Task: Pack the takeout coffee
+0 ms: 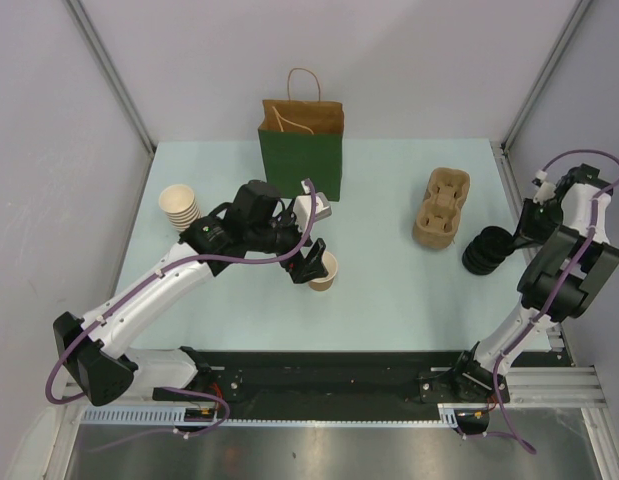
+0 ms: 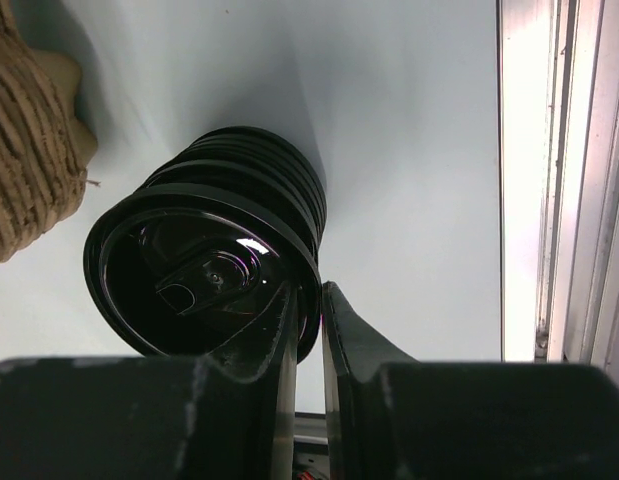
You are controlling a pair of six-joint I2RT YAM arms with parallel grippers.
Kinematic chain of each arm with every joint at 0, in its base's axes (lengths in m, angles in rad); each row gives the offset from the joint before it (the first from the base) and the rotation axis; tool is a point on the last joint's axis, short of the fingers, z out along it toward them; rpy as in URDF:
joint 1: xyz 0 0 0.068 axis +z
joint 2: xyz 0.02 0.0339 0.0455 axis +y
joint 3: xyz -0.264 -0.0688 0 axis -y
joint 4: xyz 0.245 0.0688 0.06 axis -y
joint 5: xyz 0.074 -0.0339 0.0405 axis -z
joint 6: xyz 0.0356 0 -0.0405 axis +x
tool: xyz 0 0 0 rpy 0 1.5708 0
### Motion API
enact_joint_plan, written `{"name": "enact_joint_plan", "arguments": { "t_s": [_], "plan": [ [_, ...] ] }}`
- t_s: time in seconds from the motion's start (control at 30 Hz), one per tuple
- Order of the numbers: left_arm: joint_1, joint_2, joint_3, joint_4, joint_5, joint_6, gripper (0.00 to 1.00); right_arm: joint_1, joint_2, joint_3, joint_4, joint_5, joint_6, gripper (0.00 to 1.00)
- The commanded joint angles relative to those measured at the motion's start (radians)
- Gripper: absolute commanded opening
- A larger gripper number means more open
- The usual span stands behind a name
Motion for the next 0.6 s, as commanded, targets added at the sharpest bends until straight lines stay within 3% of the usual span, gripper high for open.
{"name": "enact_joint_plan", "arguments": {
  "t_s": [0.0,0.17,0.33,0.43,0.57],
  "plan": [
    [0.006,-0.018,0.028,0.013,0.026,-0.006,0.91,-0.014,-0.074,0.072,-0.059,-0.036,-0.024,0.00],
    [0.011,-0.036,0.034,0.008,0.017,-0.004,0.91,-0.017,-0.134,0.141,-0.141,-0.163,-0.060,0.00],
    [0.015,-0.113,0.047,0.031,0.001,0.042,0.91,0.058,-0.183,0.247,-0.285,-0.400,-0.101,0.00],
    [0.015,-0.174,0.038,0.071,-0.017,0.134,0.92,0.193,-0.223,0.277,-0.332,-0.485,-0.101,0.00],
    [0.014,-0.245,0.025,0.082,0.032,0.299,0.92,0.385,-0.284,0.169,-0.385,-0.641,-0.187,0.00]
  ]
}}
